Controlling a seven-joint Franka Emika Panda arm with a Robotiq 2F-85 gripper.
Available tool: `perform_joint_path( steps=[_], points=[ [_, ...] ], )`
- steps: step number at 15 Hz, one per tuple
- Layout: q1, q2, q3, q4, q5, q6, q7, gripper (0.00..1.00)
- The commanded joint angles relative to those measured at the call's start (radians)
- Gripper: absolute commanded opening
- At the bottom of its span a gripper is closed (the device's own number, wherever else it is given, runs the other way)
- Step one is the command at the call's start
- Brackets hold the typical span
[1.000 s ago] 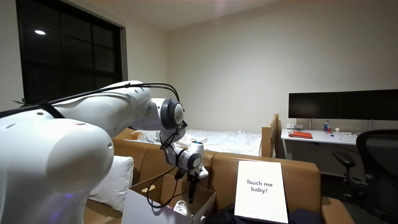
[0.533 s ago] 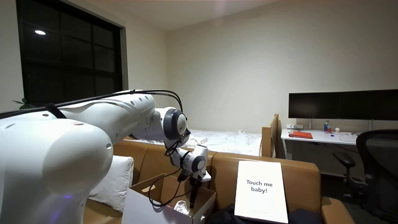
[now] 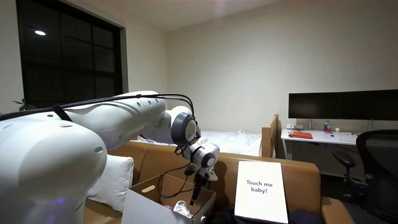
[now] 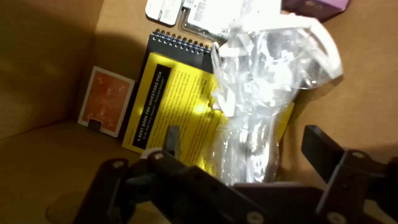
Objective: Remove the white object from the box and put it on the sofa
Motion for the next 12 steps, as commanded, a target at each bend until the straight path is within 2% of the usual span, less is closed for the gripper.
perform_joint_path(
  steps=[1, 4, 7, 9, 12],
  points=[
    [-0.074, -0.093, 0.066, -0.015, 0.051, -0.111, -0.058, 1.00],
    [-0.066, -0.018, 0.063, 0.099, 0.092, -0.320, -0.065, 1.00],
    [-0.053, 0.040, 0.060, 0.137, 0.118, -0.459, -0.048, 1.00],
    [-0.023, 0.084, 0.033, 0.161, 0.118, -0.411, -0.001, 1.00],
    [0.000, 0.147, 0.031, 0.180, 0.118, -0.176, 0.055, 1.00]
  ],
)
